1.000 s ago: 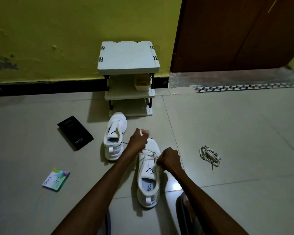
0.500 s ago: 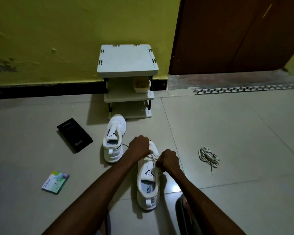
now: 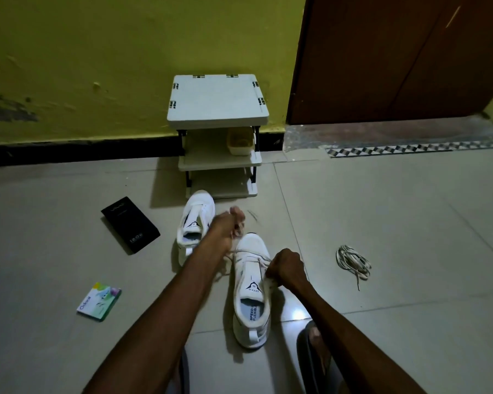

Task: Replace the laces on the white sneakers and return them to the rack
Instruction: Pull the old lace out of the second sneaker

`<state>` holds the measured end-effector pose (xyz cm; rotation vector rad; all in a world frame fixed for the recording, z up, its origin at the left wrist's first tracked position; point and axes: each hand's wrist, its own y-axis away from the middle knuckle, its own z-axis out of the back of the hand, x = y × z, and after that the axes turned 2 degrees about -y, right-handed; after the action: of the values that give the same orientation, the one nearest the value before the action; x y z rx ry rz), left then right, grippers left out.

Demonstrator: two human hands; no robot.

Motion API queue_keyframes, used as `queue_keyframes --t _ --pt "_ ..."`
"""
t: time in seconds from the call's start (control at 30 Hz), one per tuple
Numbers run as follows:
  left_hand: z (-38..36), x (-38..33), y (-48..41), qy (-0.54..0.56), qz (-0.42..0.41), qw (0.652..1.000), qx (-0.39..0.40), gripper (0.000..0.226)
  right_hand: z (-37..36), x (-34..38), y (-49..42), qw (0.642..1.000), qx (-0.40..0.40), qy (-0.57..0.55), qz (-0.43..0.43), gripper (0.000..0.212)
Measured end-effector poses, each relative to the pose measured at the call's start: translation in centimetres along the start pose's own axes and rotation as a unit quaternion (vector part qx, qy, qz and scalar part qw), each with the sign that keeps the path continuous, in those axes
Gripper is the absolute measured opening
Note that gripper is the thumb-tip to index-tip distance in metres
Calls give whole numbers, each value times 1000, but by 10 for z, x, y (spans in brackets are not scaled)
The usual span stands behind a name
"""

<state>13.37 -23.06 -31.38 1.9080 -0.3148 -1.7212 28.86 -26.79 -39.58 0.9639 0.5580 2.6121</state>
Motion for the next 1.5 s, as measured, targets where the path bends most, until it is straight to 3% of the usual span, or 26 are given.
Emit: queue_keyframes --t 0.03,0.1,0.2,0.27,0.33,0.43,0.53,0.6,0.63,0.7,0.77,0.93,1.1,1.17,1.23,1.33,1.5 --pt "5 -10 -3 100 9 995 2 28 0 -1 -1 1000 2 -3 -2 20" --pt "13 -26 -7 118 -14 993 8 32 -1 1 -1 1000 7 -9 -1 20" --pt "22 -25 -8 -135 -74 988 -4 32 0 2 -1 1000 13 2 9 18" --pt "27 -11 -13 -364 -116 924 13 38 1 2 1 1000 16 13 19 17" --pt "28 6 -18 -522 -110 844 49 44 2 5 5 999 19 36 32 16" --pt "24 29 -15 -654 -96 751 18 47 7 12 12 996 11 61 67 18" --pt "23 42 -4 -686 -179 698 -103 33 12 17 14 990 8 80 111 17" --pt "26 47 -4 -672 -193 704 -122 33 13 18 11 988 14 74 135 8" --pt "27 46 -5 -659 -172 726 -99 36 12 18 9 986 13 69 148 7" --pt "27 47 -8 -627 -92 773 17 41 9 21 6 981 3 87 175 8" --pt "24 53 -2 -595 -22 795 117 35 5 24 2 973 -7 128 192 13" --pt "14 78 2 -643 -79 759 67 41 -8 35 -7 952 -15 221 210 14" --pt "17 88 1 -566 -25 823 47 72 -12 42 -9 928 -4 274 252 25" --pt "18 93 -2 -545 6 838 40 71 -13 43 -11 928 40 283 238 24" --pt "16 99 2 -532 4 846 17 70 -9 44 -18 939 79 256 214 19" --pt "9 108 14 -514 -15 857 -19 59 11 52 -20 953 145 203 170 27" --pt "3 114 11 -483 -13 875 -32 57 42 76 -11 973 210 -65 67 13"
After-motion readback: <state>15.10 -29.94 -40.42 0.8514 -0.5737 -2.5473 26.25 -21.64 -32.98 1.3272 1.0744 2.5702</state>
